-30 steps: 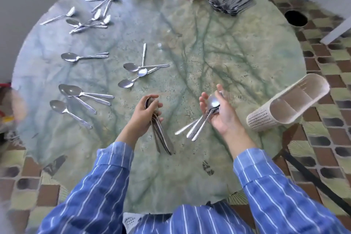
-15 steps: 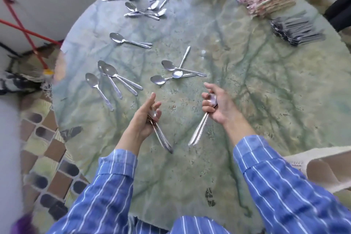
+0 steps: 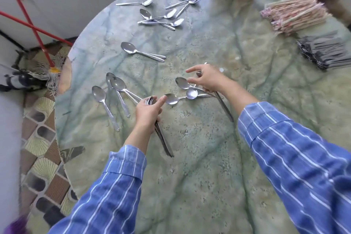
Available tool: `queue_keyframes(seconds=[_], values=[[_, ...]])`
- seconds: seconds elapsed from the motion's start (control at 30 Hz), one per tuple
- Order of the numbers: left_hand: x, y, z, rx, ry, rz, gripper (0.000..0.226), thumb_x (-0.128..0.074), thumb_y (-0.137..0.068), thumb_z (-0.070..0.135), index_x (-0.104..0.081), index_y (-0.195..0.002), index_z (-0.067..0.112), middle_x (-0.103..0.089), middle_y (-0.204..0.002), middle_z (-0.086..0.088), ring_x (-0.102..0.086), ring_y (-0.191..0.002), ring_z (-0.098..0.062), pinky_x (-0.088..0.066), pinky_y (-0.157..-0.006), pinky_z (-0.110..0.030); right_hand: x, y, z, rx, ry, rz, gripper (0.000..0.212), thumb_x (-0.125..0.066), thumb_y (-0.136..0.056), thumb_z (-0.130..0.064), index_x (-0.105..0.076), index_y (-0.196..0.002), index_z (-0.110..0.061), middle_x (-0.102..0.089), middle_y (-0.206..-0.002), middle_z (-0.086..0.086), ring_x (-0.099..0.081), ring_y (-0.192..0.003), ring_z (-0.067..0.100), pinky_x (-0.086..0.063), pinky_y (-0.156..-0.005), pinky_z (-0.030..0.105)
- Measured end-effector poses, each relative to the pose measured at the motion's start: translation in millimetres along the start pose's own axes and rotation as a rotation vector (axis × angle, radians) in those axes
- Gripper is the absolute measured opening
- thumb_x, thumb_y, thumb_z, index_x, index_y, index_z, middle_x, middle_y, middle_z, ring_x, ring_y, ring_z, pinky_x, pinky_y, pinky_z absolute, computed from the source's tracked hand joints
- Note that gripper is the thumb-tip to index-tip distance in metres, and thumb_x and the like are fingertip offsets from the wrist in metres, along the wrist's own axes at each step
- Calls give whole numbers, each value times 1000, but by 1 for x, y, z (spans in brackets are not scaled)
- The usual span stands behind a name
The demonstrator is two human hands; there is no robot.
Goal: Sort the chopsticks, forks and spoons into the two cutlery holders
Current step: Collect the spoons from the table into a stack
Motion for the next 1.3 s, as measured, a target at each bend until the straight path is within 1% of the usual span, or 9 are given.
queue_keyframes(seconds=[0.07,0.13,0.23,0.4,0.8,0.93,1.07,1.2,1.3], values=[[-4,-12,2,-34,-95,18,46,-85,-71,29,-60,-105,12,-57,-71,0,-48,-52,-11,-36,-44,-22,-8,-18,-1,12,127,-82,51,-72,-86,-26,-56,-134,-27,-63,-121,-2,-59,-113,3,-42,-70,6],[-8,-23,3,-75,-196,61,46,-86,-68,28,-63,-102,9,-59,-70,4,-52,-57,-10,-44,-56,-27,-17,-33,1,16,269,-123,59,-75,-82,-32,-53,-137,-31,-62,-116,-6,-54,-112,11,-38,-91,17],[-12,-33,3,-108,-322,110,36,-86,-68,26,-63,-94,14,-63,-77,7,-60,-72,-12,-52,-75,-30,-25,-50,4,31,388,-135,53,-77,-79,-36,-60,-129,-28,-41,-79,-17,-44,-93,10,-34,-84,20],[-13,-35,9,-172,-314,37,22,-79,-75,18,-62,-88,16,-62,-76,3,-57,-66,-13,-52,-62,-28,-24,-59,4,83,314,-103,23,-76,-79,-38,-60,-80,-22,-54,-90,-2,-55,-88,18,-43,-79,31],[28,-31,30,-331,-135,-40,11,-58,-95,15,-47,-93,18,-54,-75,-11,-59,-50,-18,-47,-43,-23,68,-23,0,145,-170,190,22,-41,-98,-16,-58,-112,-21,-52,-69,4,-59,-57,15,-56,-53,27],[38,-26,31,-327,-94,15,16,-54,-98,25,-54,-103,9,-58,-67,2,-55,-43,-8,-50,-54,-34,37,-32,8,103,74,20,19,-47,-99,-18,-61,-108,-25,-60,-92,1,-45,-56,9,-41,-50,21],[44,-22,27,-259,83,-69,26,-53,-98,26,-55,-96,1,-64,-82,-18,-67,-67,-31,-57,-56,-32,-3,-46,25,97,585,-60,38,-56,-95,-21,-54,-133,-29,-61,-130,0,-61,-108,24,-48,-83,33],[46,-16,25,-166,344,-188,13,-50,-99,16,-56,-105,7,-67,-111,-18,-70,-82,-29,-58,-63,-35,-15,-51,30,167,707,46,28,-55,-96,-18,-55,-123,-22,-59,-125,3,-61,-105,30,-41,-73,34],[46,-13,24,-121,492,-195,16,-45,-100,10,-54,-112,10,-67,-96,-13,-70,-81,-28,-60,-65,-37,-17,-48,28,124,750,18,22,-54,-95,-16,-56,-117,-17,-59,-120,6,-59,-104,31,-41,-76,35]])
Point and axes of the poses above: each hand's wrist, its own y-axis away from the middle knuckle, its own x-axis out of the back of the hand, z = x × y, the point moved 5 cm from there along -y, towards the middle knuckle
